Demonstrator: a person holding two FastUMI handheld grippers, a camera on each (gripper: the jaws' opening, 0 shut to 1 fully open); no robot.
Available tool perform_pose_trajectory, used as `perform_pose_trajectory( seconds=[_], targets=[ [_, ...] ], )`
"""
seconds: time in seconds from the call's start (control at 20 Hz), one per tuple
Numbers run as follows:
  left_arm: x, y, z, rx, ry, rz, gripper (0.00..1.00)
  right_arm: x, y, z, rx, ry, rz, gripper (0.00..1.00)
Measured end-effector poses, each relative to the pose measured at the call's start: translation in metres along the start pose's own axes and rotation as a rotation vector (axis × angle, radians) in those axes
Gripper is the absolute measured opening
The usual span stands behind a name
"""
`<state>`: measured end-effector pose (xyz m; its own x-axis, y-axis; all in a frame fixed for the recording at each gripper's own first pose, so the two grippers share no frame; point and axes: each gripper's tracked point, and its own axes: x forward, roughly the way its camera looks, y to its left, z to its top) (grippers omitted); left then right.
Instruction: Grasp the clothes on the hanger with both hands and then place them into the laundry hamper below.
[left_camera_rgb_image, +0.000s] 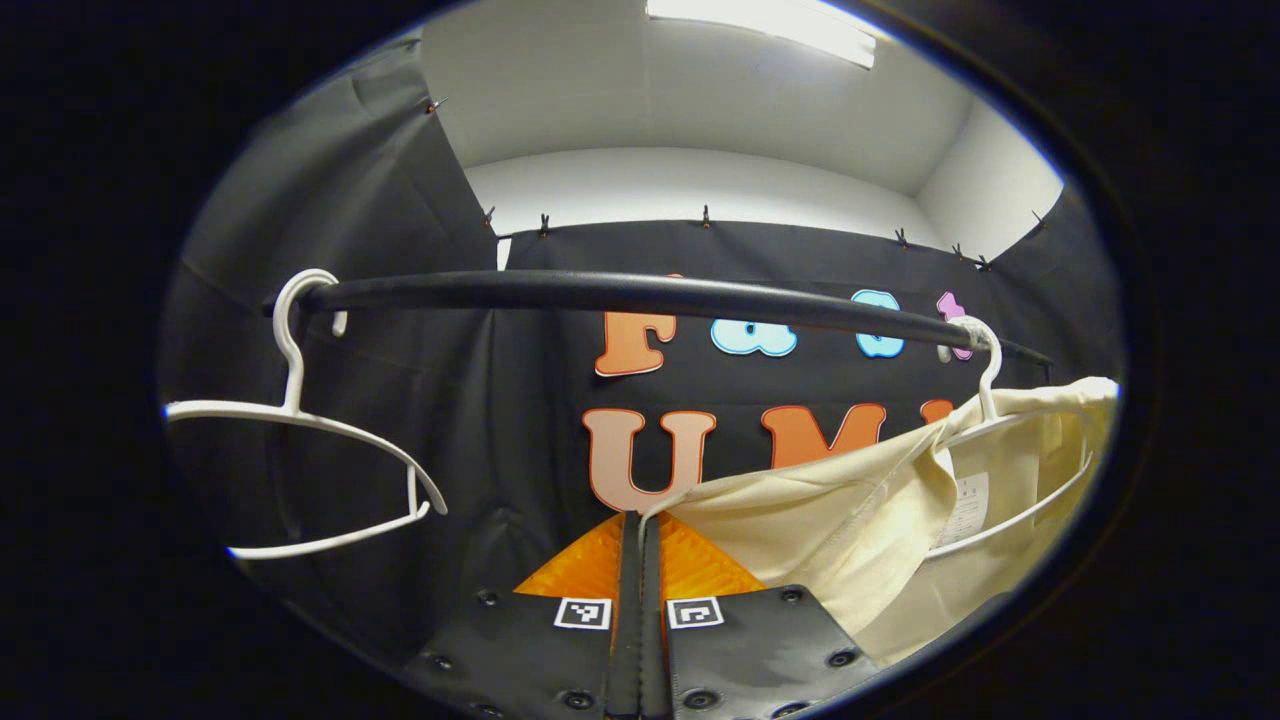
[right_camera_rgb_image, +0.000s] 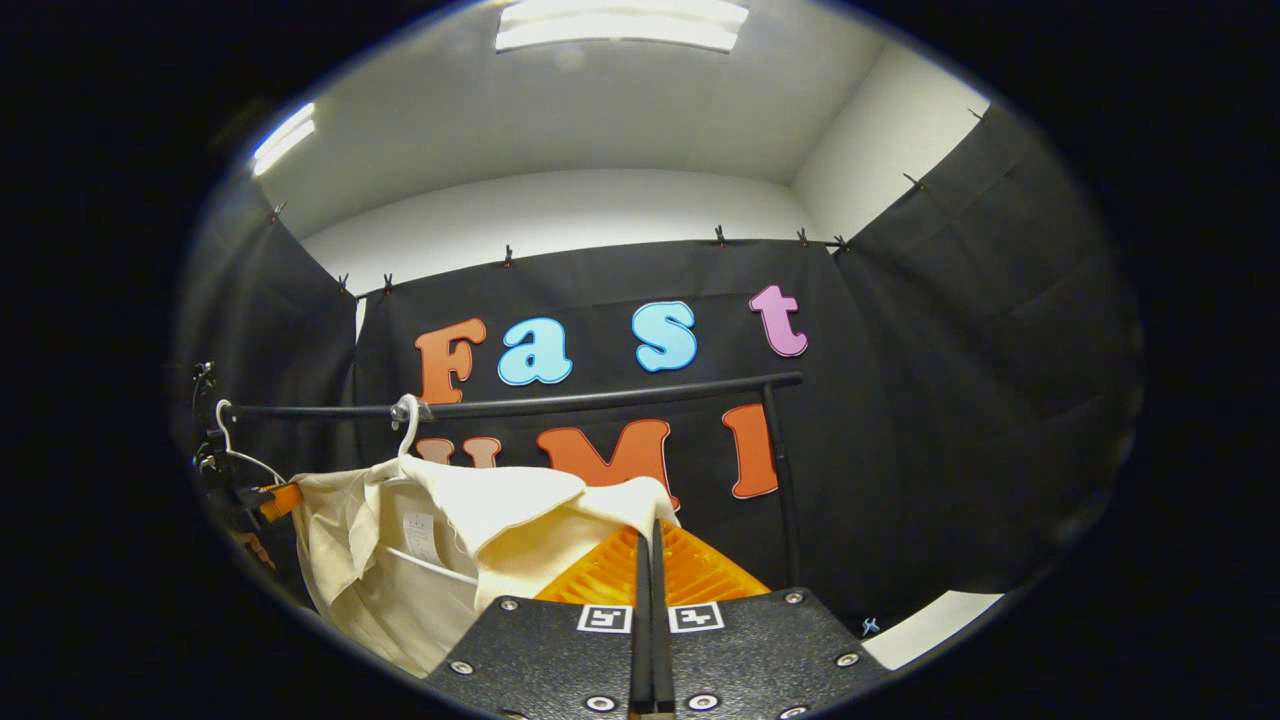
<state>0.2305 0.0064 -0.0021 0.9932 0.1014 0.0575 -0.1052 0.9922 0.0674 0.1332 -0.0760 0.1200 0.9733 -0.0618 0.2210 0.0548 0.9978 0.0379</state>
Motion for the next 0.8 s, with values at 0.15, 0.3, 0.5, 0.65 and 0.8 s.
perform_pose_trajectory(
  seconds=[0.15, 0.3, 0.5, 0.65, 0.8],
  targets=[
    [0.008, 0.004, 0.001, -0.001, -0.002, 0.008, 0.06, 0.011, -0.007, -0.01, 0.028, 0.021, 0.025, 0.0],
    [0.012, 0.01, -0.003, -0.01, 0.006, 0.017, 0.06, 0.022, -0.006, -0.029, 0.046, 0.045, 0.06, 0.0],
    [0.013, 0.02, -0.017, -0.016, 0.026, 0.039, 0.06, 0.028, -0.004, -0.052, 0.104, 0.076, 0.103, 0.0],
    [0.013, 0.033, -0.028, 0.003, 0.04, 0.066, 0.06, 0.029, -0.002, -0.069, 0.129, 0.088, 0.124, 0.0],
    [0.015, 0.042, -0.046, -0.004, 0.067, 0.092, 0.06, 0.03, 0.0, -0.099, 0.128, 0.12, 0.123, 0.0]
  ],
)
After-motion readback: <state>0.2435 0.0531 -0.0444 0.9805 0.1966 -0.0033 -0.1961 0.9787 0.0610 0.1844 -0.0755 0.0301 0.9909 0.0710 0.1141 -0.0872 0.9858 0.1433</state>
